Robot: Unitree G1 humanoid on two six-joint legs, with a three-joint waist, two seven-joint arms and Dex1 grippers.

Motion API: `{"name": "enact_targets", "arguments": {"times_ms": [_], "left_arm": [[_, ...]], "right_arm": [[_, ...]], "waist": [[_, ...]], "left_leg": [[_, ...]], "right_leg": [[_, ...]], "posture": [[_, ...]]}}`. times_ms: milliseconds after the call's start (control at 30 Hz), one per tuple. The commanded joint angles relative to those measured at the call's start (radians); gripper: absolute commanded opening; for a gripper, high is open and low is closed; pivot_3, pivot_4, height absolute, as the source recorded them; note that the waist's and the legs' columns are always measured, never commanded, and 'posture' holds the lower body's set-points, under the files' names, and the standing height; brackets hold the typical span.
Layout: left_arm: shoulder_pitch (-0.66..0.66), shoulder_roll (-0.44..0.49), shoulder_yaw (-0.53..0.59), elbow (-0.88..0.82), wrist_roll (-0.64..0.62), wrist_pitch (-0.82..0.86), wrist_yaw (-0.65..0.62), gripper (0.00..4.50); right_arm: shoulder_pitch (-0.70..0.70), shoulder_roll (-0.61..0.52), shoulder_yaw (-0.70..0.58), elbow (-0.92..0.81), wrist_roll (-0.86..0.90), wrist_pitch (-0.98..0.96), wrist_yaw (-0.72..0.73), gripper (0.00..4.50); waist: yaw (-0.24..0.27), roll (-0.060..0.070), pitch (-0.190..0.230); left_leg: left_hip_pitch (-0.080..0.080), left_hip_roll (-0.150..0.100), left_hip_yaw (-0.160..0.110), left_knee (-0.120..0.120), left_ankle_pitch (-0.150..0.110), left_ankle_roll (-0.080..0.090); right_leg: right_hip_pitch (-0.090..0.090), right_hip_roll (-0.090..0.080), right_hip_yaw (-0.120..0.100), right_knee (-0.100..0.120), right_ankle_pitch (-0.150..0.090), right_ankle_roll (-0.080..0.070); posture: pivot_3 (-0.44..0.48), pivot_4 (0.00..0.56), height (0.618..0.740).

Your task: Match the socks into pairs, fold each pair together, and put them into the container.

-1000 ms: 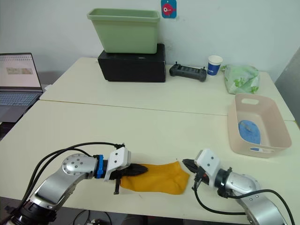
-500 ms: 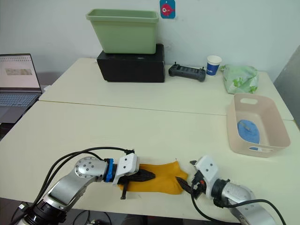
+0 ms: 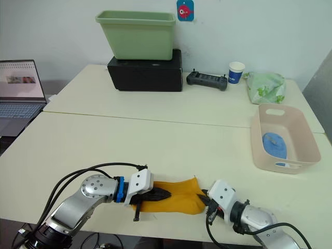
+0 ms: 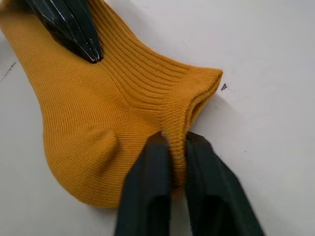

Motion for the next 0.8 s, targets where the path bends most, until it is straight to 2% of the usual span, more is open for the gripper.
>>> {"name": "enact_targets", "arguments": {"times_ms": [33,333,533,600,667,800], "left_arm": [[-0.014,-0.024,0.008,-0.033,-0.008,0.027,0.021,0.0],[-0.149,-0.158,-0.056,0.03,0.005,0.089,0.035,0.0],[-0.28,-0.27,-0.193,0.284,0.138,-0.006,0.027,0.0],[-0.284,-0.277,-0.193,0.327,0.15,-0.04,0.022,0.0],[-0.275,-0.269,-0.169,0.301,0.122,-0.039,0.004,0.0],[-0.226,-0.155,-0.079,0.146,0.044,-0.02,-0.071,0.0]], "right_arm": [[-0.008,0.019,-0.111,-0.01,0.072,0.063,-0.013,0.02],[-0.069,0.004,-0.281,-0.005,0.218,0.173,0.031,0.02],[-0.124,-0.052,-0.345,-0.117,0.366,0.277,0.078,0.02],[-0.151,-0.064,-0.328,-0.146,0.399,0.309,0.08,0.02],[-0.189,-0.072,-0.296,-0.172,0.429,0.348,0.076,0.02],[-0.271,-0.085,-0.217,-0.189,0.472,0.44,0.071,0.02]], "waist": [[0.002,0.0,0.0],[0.003,0.0,0.0],[0.001,0.0,0.0],[0.0,0.0,0.0],[0.0,0.0,0.0],[-0.007,0.0,0.0]], "left_leg": [[0.0,0.0,0.0,0.0,0.0,0.0],[-0.001,-0.001,-0.001,0.0,0.0,0.0],[-0.001,-0.002,0.0,0.001,0.0,0.0],[-0.001,-0.001,-0.001,0.001,0.0,0.0],[-0.001,-0.001,-0.001,0.001,0.0,0.0],[-0.001,0.0,-0.001,0.001,0.0,0.0]], "right_leg": [[0.0,0.0,0.0,0.0,0.0,0.0],[0.0,0.0,-0.001,0.0,0.0,0.0],[0.0,0.0,0.0,0.0,0.0,0.0],[0.001,0.001,0.0,0.0,0.0,0.0],[0.001,0.001,-0.001,0.0,0.0,0.0],[0.0,0.001,0.0,0.001,0.0,0.0]], "posture": [[0.0,0.15,0.696],[0.0,0.15,0.696],[0.0,0.15,0.696],[0.0,0.15,0.696],[0.0,0.15,0.696],[0.0,0.15,0.696]]}}
